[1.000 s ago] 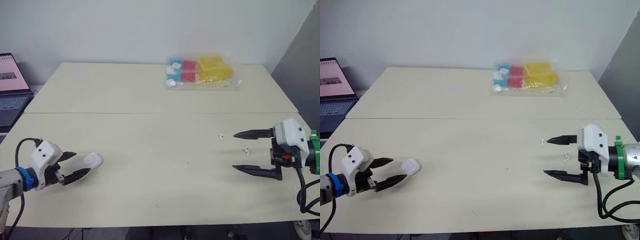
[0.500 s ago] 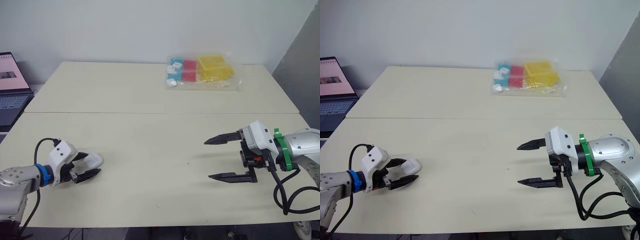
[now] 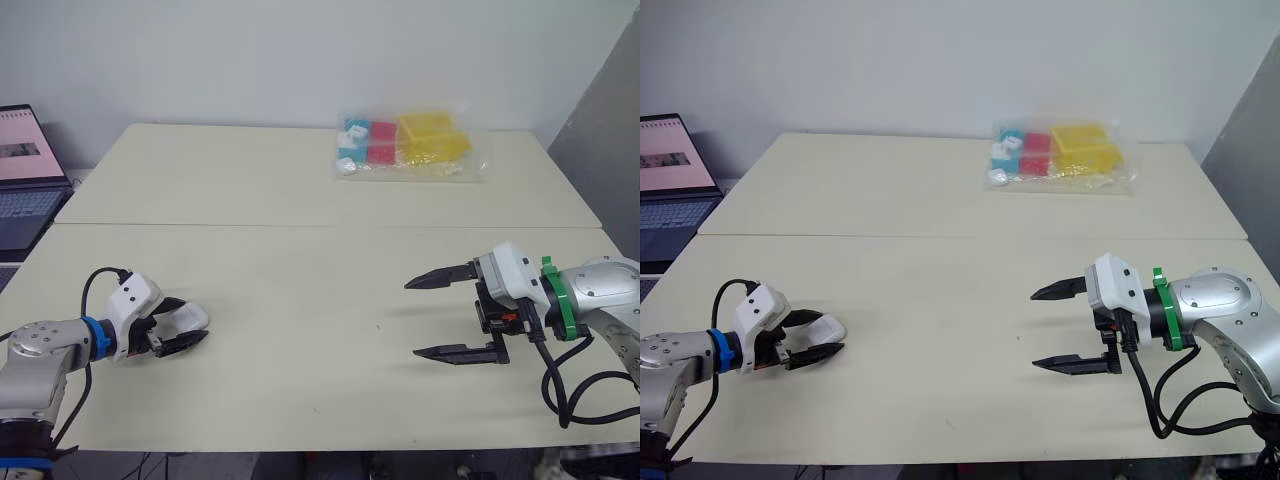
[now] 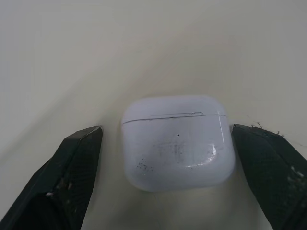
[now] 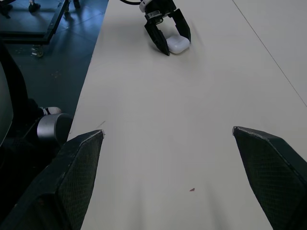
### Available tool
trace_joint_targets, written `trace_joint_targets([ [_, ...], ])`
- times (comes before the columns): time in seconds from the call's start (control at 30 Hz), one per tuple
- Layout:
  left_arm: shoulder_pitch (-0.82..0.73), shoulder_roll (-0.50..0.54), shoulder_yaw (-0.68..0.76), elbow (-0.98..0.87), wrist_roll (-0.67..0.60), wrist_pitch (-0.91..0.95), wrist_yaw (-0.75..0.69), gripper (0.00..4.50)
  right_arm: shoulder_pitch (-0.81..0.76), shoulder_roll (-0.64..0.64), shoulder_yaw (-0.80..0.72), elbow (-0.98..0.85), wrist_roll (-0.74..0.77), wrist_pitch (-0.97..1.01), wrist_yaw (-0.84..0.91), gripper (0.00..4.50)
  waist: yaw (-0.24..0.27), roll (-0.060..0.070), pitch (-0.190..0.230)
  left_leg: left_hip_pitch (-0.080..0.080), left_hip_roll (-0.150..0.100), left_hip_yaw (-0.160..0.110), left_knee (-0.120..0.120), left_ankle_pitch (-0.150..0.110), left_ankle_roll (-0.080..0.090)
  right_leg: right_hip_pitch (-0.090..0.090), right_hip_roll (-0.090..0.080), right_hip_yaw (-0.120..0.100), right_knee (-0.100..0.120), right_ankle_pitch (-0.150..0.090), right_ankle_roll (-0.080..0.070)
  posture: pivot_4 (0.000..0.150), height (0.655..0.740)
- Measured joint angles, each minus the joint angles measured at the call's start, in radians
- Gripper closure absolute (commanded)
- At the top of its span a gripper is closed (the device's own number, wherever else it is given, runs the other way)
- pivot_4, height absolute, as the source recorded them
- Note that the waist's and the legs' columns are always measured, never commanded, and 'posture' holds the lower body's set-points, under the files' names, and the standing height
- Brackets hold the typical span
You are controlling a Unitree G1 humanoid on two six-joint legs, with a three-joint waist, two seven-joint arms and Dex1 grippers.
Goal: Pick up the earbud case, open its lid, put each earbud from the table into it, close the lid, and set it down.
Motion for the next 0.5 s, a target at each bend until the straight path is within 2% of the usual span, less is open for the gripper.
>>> trace_joint_targets([
  [0.13, -0.001, 0.007, -0.012, 0.001, 0.001, -0.005, -0.018, 1.67, -0.019, 0.001, 0.0, 0.0, 0.001, 0.003, -0.005, 0.0, -0.002, 0.001, -0.001, 0.0, 0.0, 0.0, 0.0, 0.0, 0.0, 0.0, 0.0, 0.001, 0.0, 0.0, 0.0, 0.15, 0.74],
  [0.27, 0.005, 0.009, -0.01, -0.004, -0.003, -0.006, -0.021, 1.67, -0.021, 0.001, -0.001, -0.001, 0.002, 0.007, -0.009, 0.0, -0.002, 0.001, -0.001, 0.0, 0.0, 0.001, 0.0, 0.0, 0.0, 0.0, 0.0, 0.001, 0.0, 0.0, 0.0, 0.15, 0.74],
  [0.37, 0.032, -0.002, -0.021, -0.086, -0.014, 0.002, -0.037, 1.67, -0.017, 0.0, -0.017, -0.001, 0.024, 0.037, -0.029, 0.0, -0.001, 0.001, -0.001, -0.001, 0.0, 0.001, 0.0, 0.0, 0.0, 0.0, -0.001, 0.001, -0.001, 0.0, 0.0, 0.15, 0.74],
  [0.5, 0.012, -0.097, -0.124, -0.261, -0.036, 0.038, -0.033, 1.67, 0.018, -0.002, -0.078, -0.013, 0.084, 0.111, -0.08, 0.0, 0.01, 0.0, 0.0, -0.003, -0.001, 0.0, 0.001, 0.0, 0.0, 0.0, -0.001, 0.001, -0.001, 0.001, 0.002, 0.15, 0.74],
])
